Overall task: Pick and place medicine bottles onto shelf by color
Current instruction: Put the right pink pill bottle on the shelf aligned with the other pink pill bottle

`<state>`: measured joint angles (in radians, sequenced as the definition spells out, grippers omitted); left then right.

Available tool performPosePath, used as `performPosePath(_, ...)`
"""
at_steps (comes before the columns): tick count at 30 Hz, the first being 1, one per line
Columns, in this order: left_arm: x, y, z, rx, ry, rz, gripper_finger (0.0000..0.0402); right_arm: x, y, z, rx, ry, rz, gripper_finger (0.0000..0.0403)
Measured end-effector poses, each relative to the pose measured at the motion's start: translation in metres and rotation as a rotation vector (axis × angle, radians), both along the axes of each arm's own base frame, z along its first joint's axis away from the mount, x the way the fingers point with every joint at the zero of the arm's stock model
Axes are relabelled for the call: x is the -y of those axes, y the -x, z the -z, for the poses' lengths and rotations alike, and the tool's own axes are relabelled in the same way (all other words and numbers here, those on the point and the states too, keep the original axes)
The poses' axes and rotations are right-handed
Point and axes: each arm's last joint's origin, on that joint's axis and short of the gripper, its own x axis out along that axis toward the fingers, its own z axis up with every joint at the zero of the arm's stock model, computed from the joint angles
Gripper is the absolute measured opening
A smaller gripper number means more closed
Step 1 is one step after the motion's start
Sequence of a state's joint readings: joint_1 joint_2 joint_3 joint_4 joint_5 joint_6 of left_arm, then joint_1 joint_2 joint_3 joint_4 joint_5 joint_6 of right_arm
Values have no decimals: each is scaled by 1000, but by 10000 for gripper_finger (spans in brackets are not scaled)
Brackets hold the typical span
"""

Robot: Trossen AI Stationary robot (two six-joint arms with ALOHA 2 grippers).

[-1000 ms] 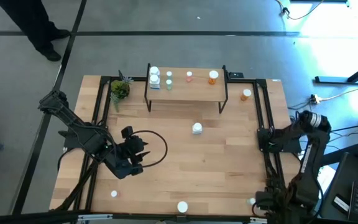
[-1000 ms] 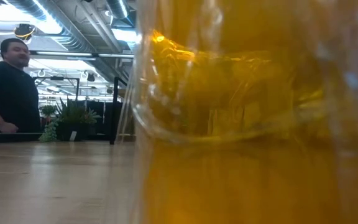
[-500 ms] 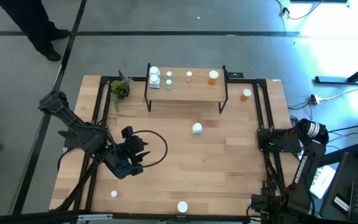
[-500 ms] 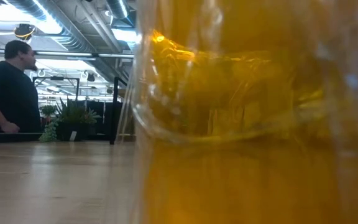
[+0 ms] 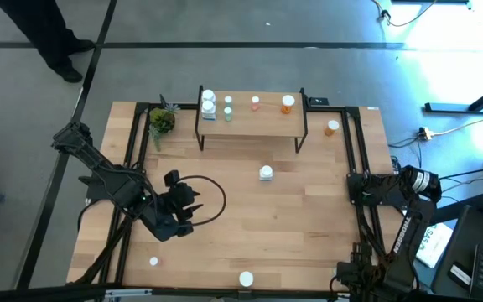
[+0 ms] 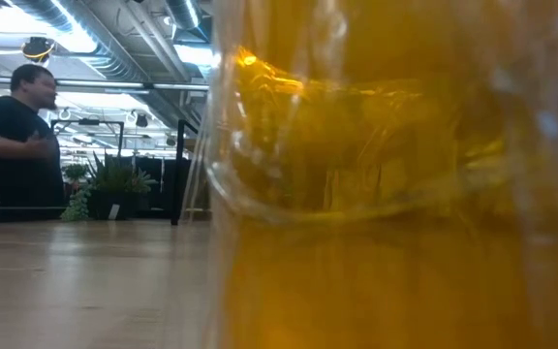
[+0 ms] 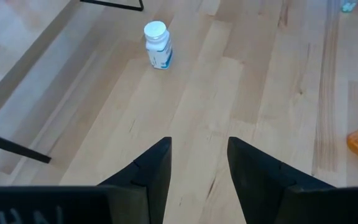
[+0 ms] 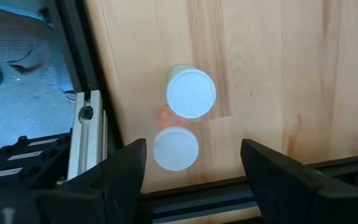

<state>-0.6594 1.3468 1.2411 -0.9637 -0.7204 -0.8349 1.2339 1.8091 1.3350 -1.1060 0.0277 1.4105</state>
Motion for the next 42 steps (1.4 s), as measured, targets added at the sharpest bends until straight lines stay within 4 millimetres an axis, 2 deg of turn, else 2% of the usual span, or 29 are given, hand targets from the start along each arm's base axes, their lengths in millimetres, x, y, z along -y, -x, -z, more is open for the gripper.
performPosePath(21, 0, 0, 0, 0, 0, 0, 150, -3, -1, 0, 6, -29, 1, 264)
performPosePath(30, 2, -3, 4, -14, -5, 2, 150, -8, -2, 18, -77, -3, 5, 264)
performPosePath(42, 3, -4, 5, -20, -5, 5, 150, -14, -4, 19, -59, -55, 3, 264)
